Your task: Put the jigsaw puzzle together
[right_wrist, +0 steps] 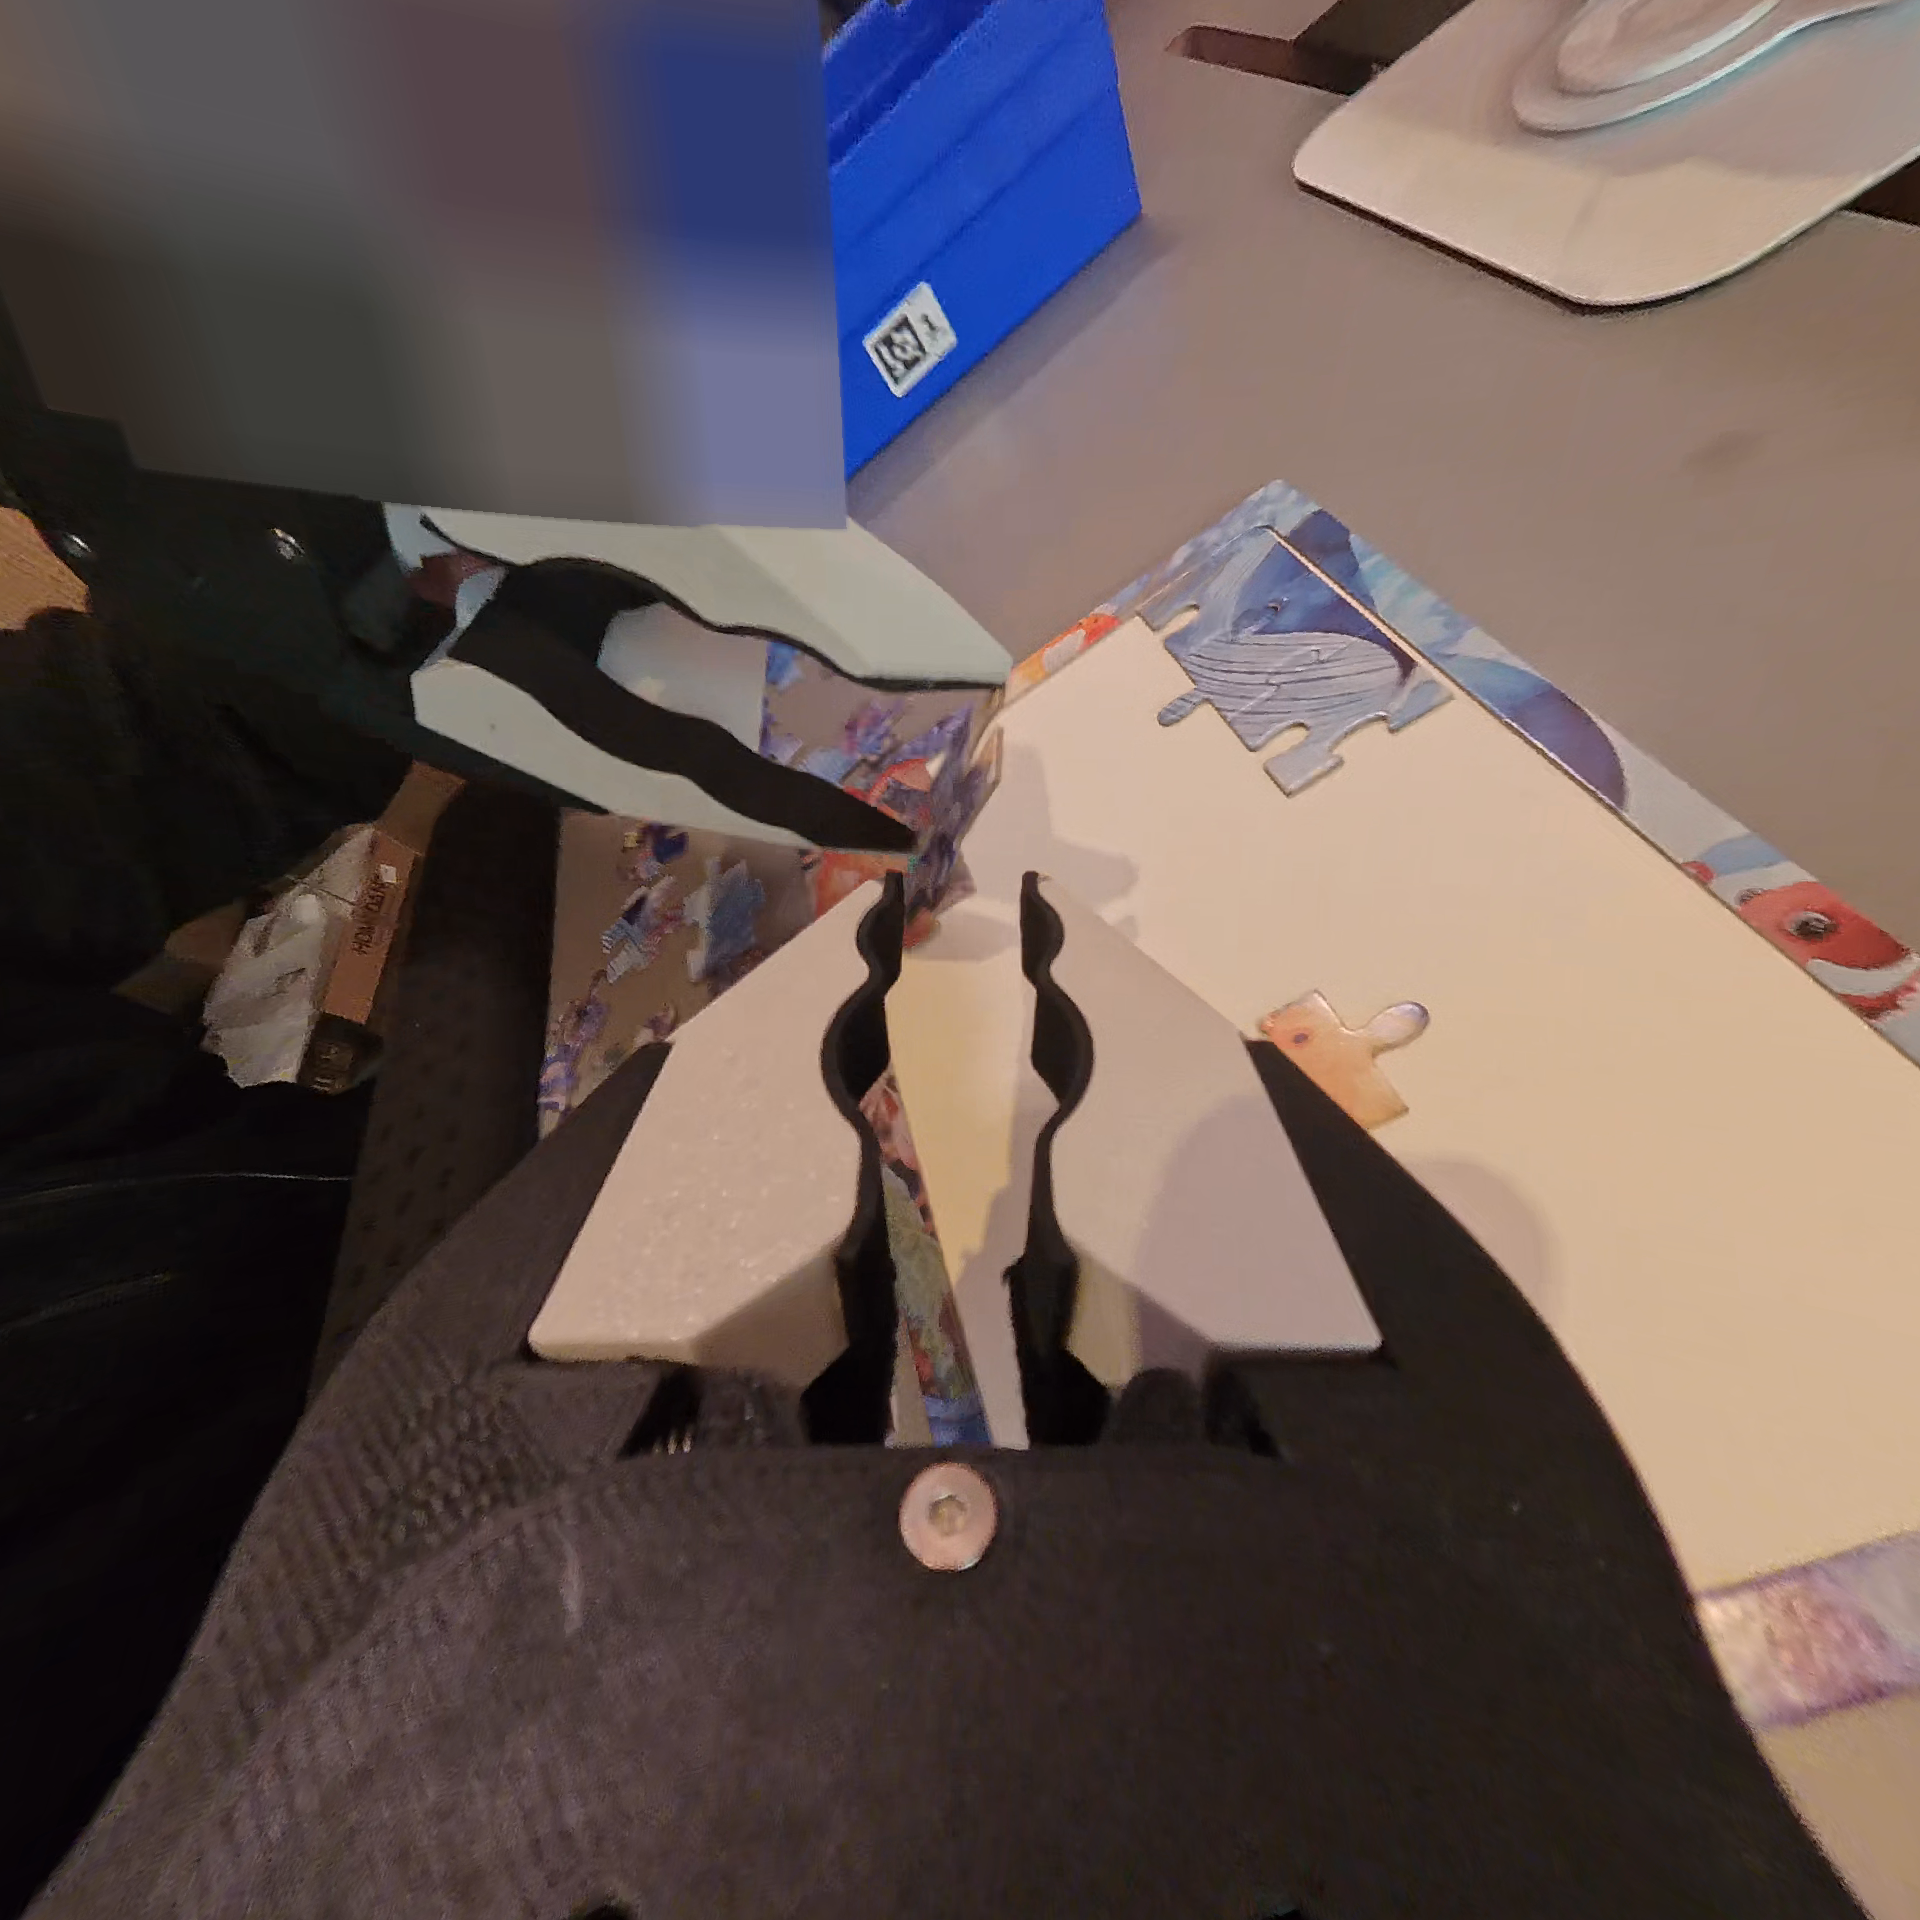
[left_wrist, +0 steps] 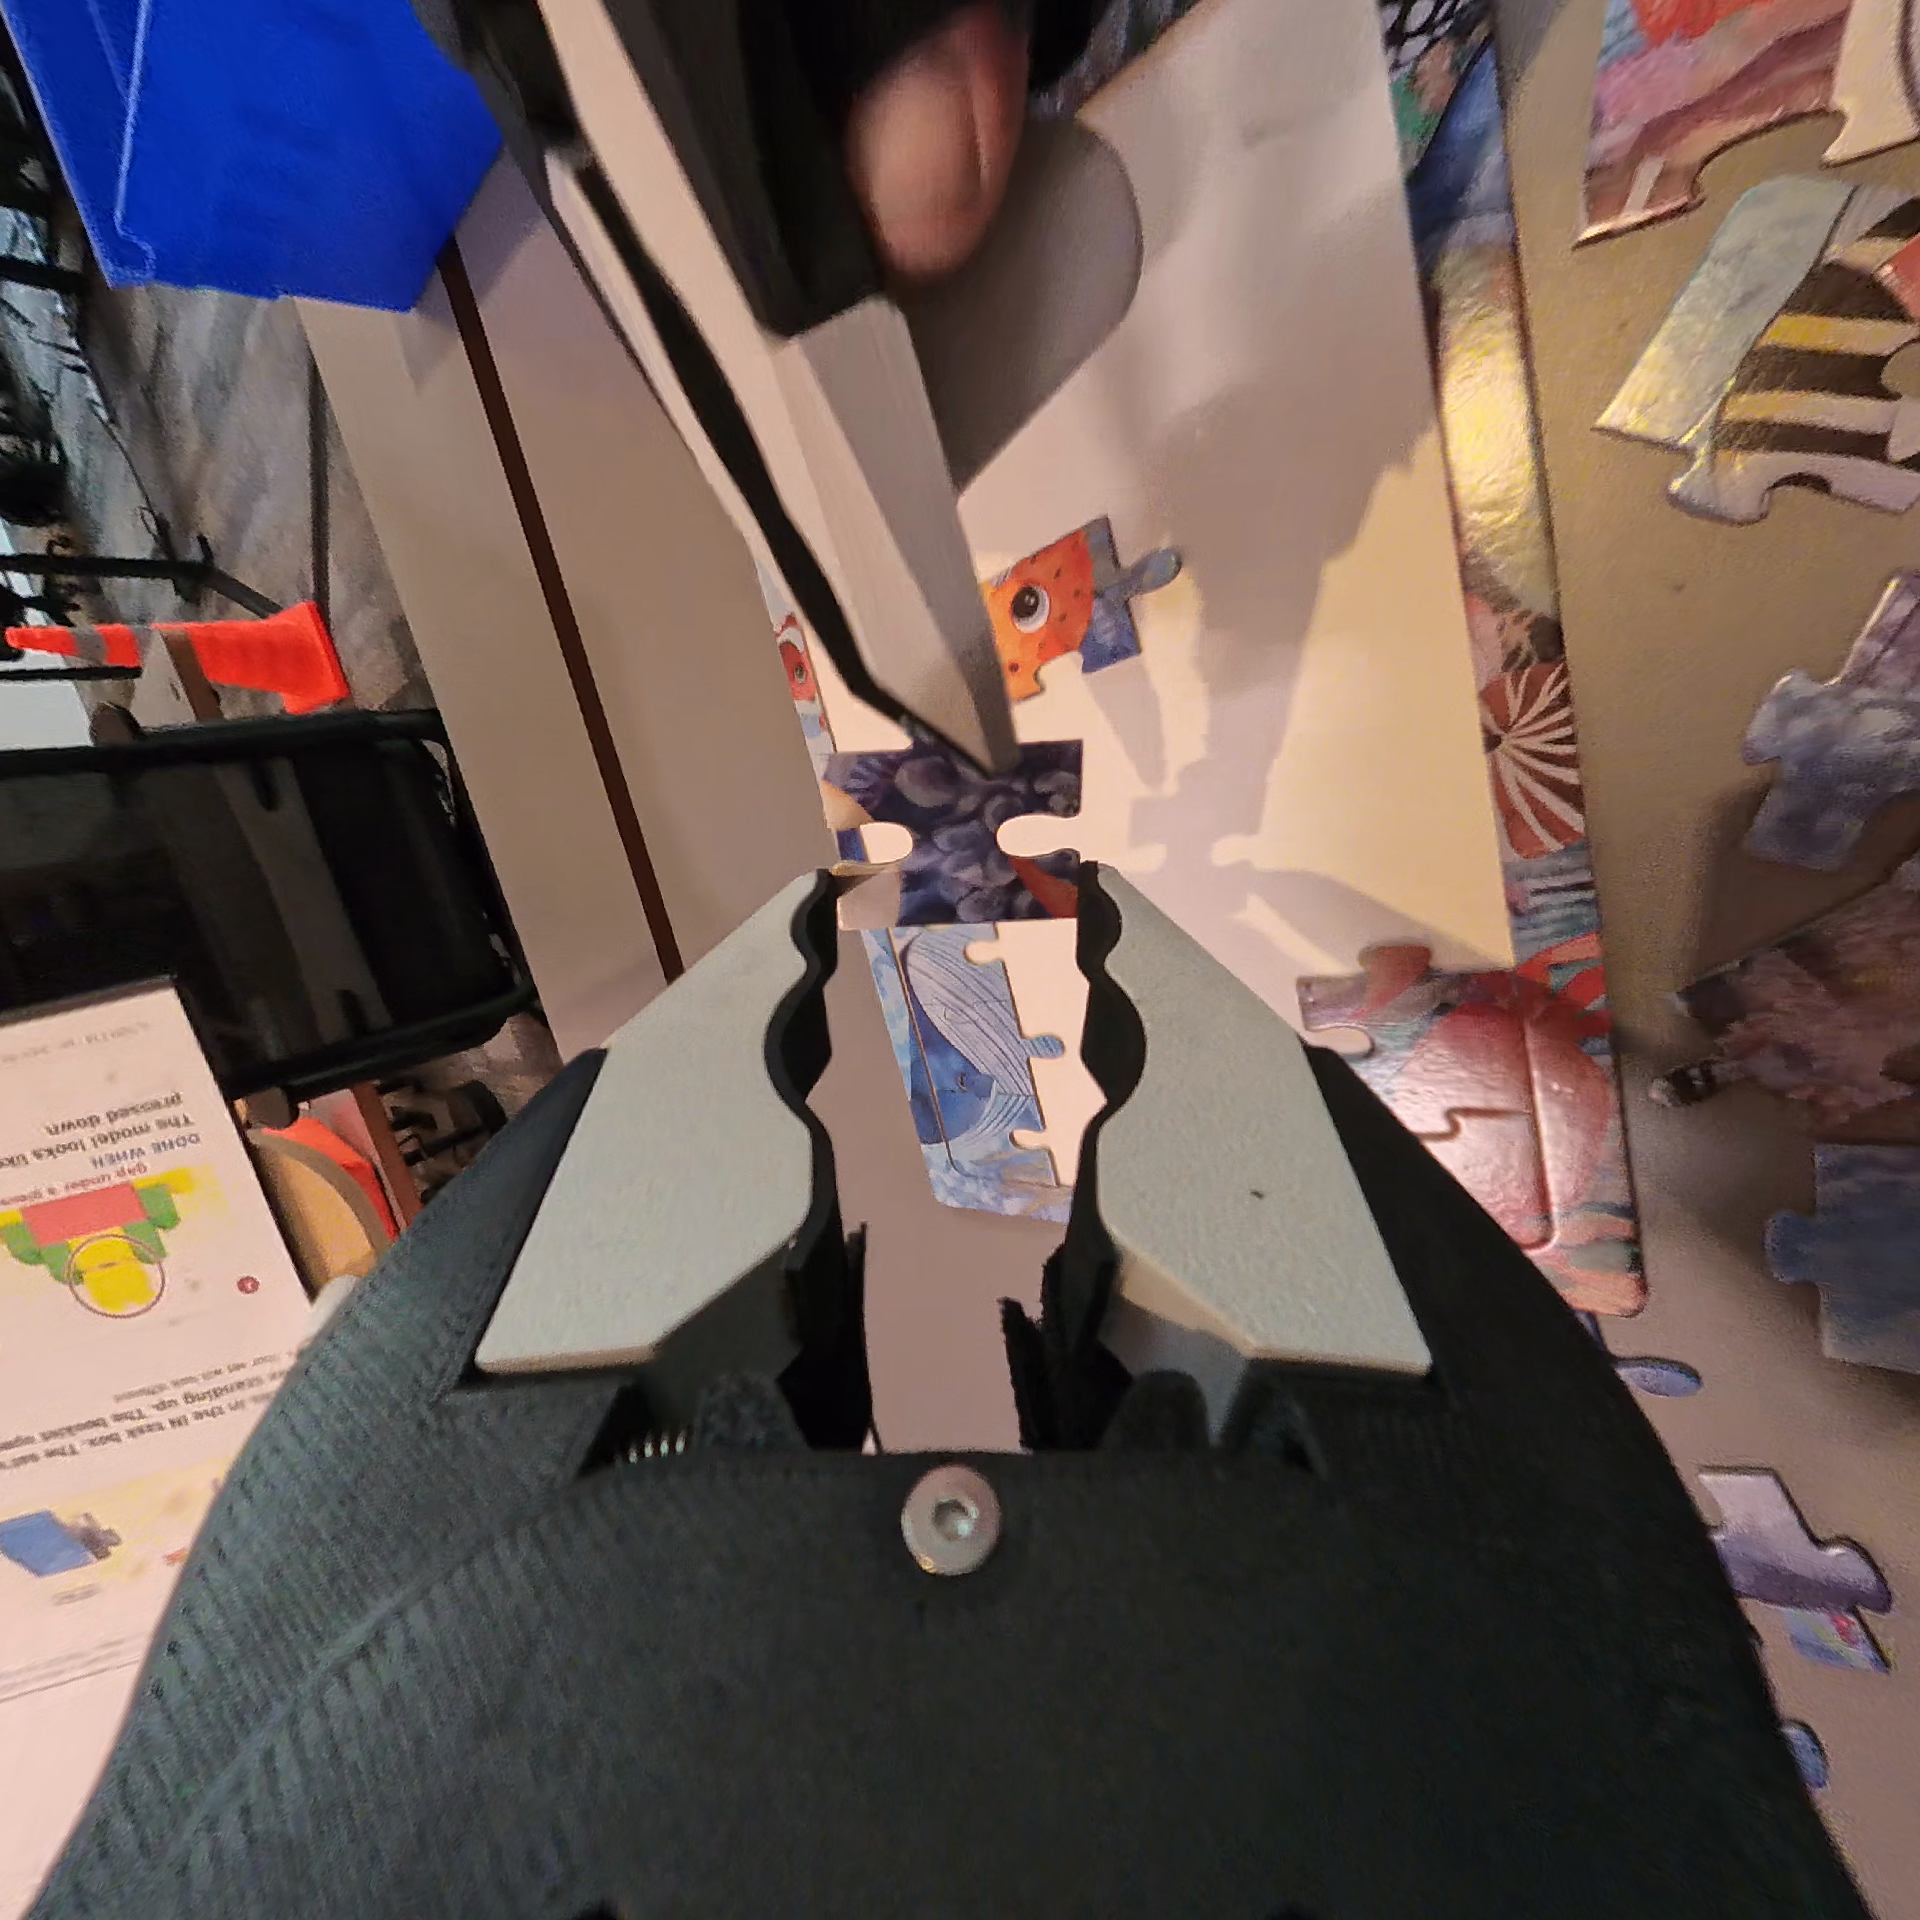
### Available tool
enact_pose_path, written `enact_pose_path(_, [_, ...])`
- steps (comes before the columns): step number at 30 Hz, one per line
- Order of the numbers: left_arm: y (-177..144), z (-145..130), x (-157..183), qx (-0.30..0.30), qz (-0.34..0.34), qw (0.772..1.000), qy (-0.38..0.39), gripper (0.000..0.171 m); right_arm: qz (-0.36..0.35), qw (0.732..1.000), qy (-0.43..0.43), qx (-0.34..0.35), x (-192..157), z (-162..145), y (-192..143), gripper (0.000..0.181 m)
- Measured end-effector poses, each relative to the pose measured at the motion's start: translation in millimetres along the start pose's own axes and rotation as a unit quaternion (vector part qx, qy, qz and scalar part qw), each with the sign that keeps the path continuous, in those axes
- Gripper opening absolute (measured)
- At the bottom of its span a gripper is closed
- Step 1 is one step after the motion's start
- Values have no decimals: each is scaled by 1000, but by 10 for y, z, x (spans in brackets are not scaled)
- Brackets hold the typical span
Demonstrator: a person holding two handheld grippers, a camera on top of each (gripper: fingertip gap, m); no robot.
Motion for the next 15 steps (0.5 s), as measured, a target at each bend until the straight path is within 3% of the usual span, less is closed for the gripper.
enact_pose_path(2, [-25,40,14,-1,4,1000,7,45,17,1000,-4,17,-31,19,9,4])
enact_pose_path(5, [-78,28,11,3,10,1000,6,39,15,1000,-9,24,-44,31,-17,1])
enact_pose_path(6, [-108,-9,2,3,4,1000,-3,44,14,999,-7,30,-46,38,-35,0])
enact_pose_path(12, [-274,-491,8,-19,-8,997,-76,47,14,999,-1,36,-26,42,-211,0])
enact_pose_path(15, [-235,-746,171,-52,-59,990,-119,51,6,999,8,41,13,32,-326,0])
Point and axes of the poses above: each gripper's, where its closed fingertips meet, y out along the fingers, z out of its top, x = y × z across the jaws, the point moved 9 cm from there along -y, back along the fingers, and after that the axes turned 15 degrees about -x, right-handed, at the moved point
